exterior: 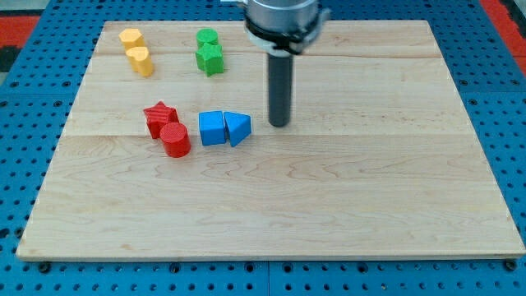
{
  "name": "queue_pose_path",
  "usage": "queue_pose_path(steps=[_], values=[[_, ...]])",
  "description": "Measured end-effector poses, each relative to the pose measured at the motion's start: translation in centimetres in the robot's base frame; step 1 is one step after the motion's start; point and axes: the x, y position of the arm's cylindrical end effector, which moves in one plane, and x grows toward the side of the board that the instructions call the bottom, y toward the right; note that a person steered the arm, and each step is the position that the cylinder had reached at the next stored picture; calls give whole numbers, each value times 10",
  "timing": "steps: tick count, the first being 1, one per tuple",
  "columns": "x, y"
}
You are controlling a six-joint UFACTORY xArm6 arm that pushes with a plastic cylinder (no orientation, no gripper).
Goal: Push the blue cube to top right
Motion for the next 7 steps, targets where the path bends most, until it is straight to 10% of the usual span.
queue_pose_path(steps=[3,7], values=[[122,-166],[-3,-126]])
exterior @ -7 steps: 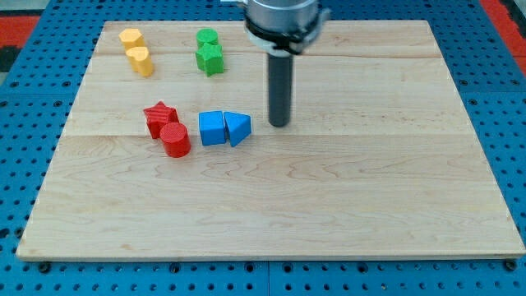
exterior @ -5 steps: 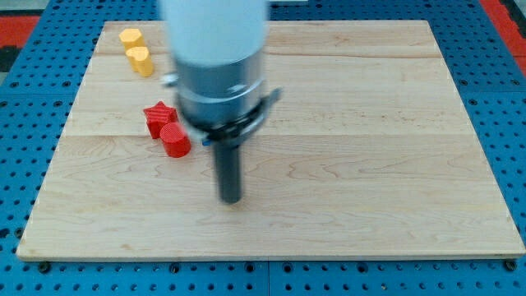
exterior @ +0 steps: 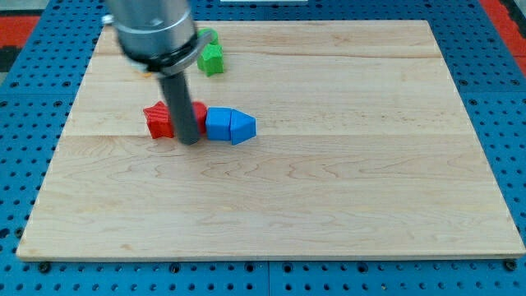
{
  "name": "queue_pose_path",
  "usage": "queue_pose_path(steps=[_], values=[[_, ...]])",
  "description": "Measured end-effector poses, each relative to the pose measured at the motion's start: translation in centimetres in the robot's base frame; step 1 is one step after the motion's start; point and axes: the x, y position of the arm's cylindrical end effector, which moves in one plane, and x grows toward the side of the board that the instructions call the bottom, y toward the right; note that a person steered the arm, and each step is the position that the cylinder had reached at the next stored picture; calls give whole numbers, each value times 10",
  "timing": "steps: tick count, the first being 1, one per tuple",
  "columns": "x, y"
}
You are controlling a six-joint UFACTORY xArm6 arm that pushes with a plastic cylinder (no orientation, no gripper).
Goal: Push the blue cube to top right
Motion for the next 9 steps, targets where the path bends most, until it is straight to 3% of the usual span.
queue_pose_path(steps=[2,3,5,6,9], values=[[-43,94],[-85,105],[-124,96],[-151,132],[-176,229]])
